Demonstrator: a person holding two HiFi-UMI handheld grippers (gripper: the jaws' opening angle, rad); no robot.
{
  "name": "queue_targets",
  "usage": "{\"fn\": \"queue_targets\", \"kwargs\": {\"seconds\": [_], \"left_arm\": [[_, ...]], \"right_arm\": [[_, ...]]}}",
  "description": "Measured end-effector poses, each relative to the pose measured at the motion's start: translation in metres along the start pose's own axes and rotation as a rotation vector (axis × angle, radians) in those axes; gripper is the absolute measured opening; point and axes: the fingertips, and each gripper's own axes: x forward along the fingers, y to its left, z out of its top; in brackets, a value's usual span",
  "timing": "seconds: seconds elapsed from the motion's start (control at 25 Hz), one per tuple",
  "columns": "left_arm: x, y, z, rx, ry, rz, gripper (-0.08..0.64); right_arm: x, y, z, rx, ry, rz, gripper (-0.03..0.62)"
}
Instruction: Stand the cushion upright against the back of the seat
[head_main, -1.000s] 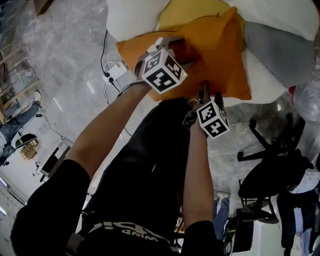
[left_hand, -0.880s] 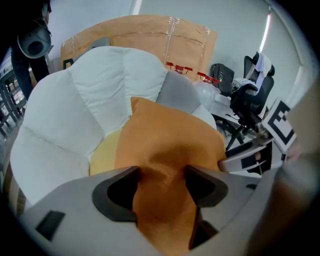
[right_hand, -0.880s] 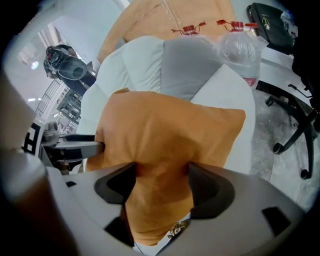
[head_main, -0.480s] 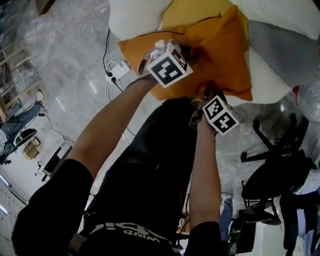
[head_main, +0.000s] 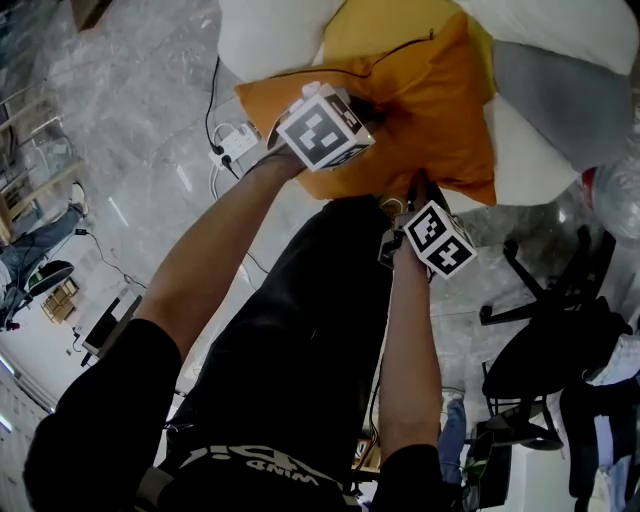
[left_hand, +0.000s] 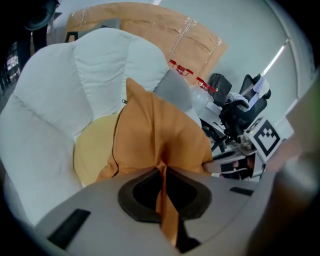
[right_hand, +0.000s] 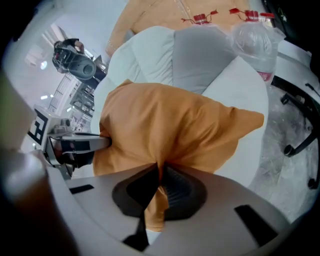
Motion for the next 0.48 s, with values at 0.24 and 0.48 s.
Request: {"fn": "queue_targets", "kwargs": {"seconds": [0.24, 0.48], "left_arm": [[-0.046, -0.012, 0.007, 0.04, -0.017, 0.0, 0.02], [-0.108, -0.017, 0.06, 0.044, -0.17, 0.066, 0.018]], "right_arm": [[-0.038, 0.03, 0.02, -0.083, -0.107, 0.084, 0.037], [-0.097, 0.072, 0.1, -0.189, -0.278, 0.122, 0.037]]}}
